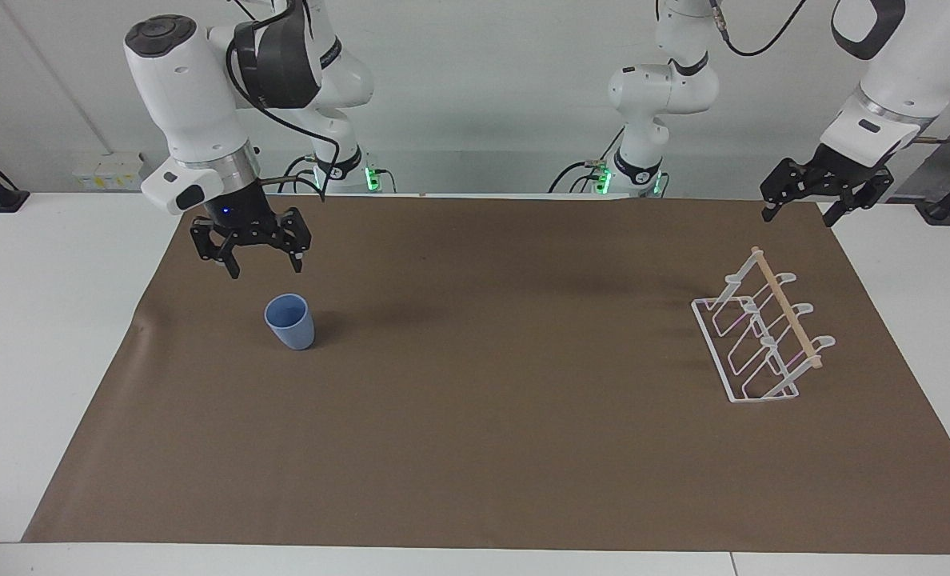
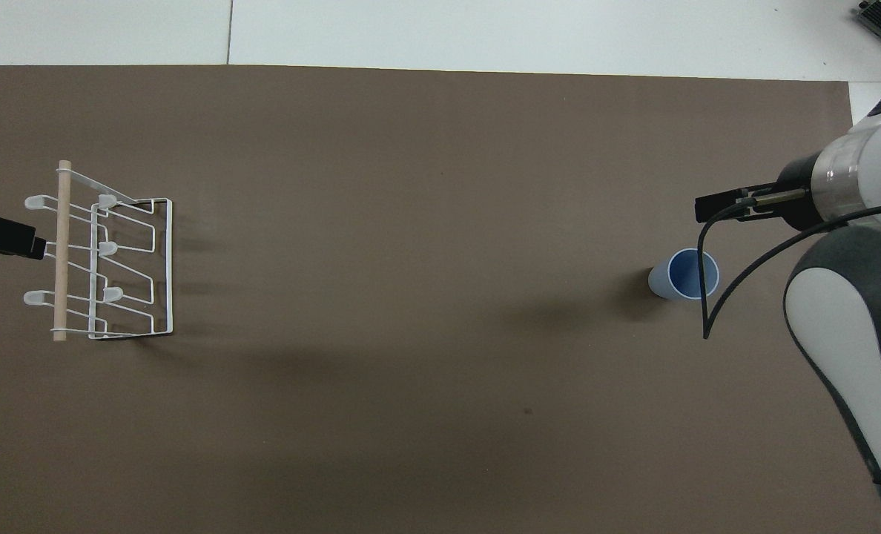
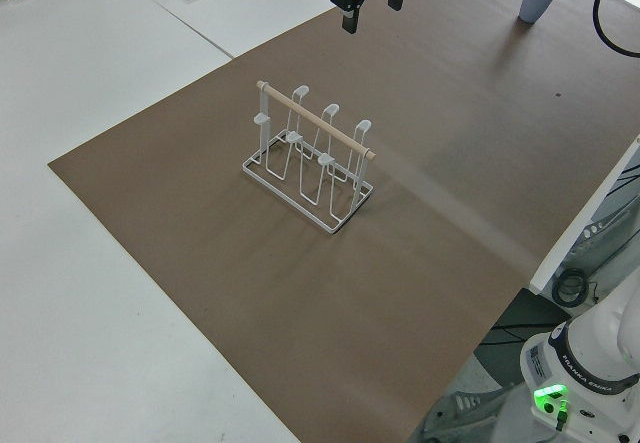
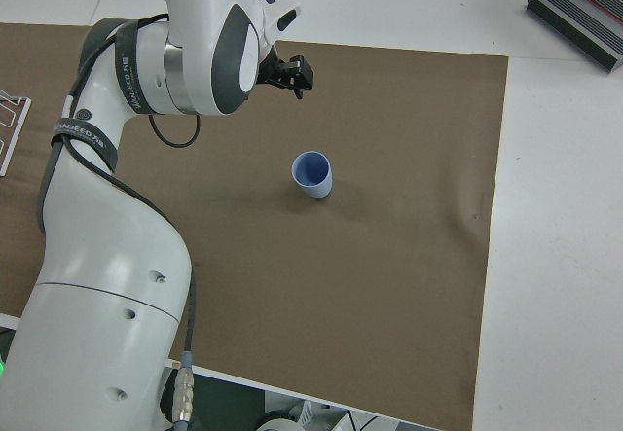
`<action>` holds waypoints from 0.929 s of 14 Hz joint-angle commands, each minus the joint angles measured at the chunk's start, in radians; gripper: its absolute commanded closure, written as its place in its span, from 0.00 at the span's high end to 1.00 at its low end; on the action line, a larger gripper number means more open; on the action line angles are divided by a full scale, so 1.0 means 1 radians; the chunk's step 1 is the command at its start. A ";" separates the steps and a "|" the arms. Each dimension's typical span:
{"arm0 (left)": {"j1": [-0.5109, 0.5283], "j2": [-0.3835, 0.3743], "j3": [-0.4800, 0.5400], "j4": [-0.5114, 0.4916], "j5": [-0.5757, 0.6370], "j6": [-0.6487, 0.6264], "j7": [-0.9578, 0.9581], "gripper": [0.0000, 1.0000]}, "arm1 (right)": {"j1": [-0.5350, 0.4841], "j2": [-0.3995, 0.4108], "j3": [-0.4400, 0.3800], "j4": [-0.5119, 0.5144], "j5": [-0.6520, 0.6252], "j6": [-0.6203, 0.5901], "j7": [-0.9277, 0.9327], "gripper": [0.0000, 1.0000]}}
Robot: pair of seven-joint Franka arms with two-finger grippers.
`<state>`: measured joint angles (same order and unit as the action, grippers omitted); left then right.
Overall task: Hang cup on cup holder
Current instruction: 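Lower the right gripper onto the light-blue cup and close it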
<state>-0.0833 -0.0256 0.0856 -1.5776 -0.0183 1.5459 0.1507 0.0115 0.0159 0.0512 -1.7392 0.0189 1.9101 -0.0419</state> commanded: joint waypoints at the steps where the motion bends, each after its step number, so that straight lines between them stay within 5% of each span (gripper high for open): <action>1: -0.012 -0.011 0.006 -0.018 0.020 0.029 0.003 1.00 | -0.018 -0.019 0.006 -0.017 0.016 -0.016 0.010 1.00; 13: -0.010 -0.016 0.006 -0.022 0.020 0.020 0.006 1.00 | -0.033 -0.045 0.006 -0.160 0.016 0.081 -0.062 1.00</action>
<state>-0.0833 -0.0256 0.0857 -1.5785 -0.0183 1.5511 0.1507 -0.0120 0.0049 0.0510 -1.8339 0.0189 1.9657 -0.0826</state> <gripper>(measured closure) 0.000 0.000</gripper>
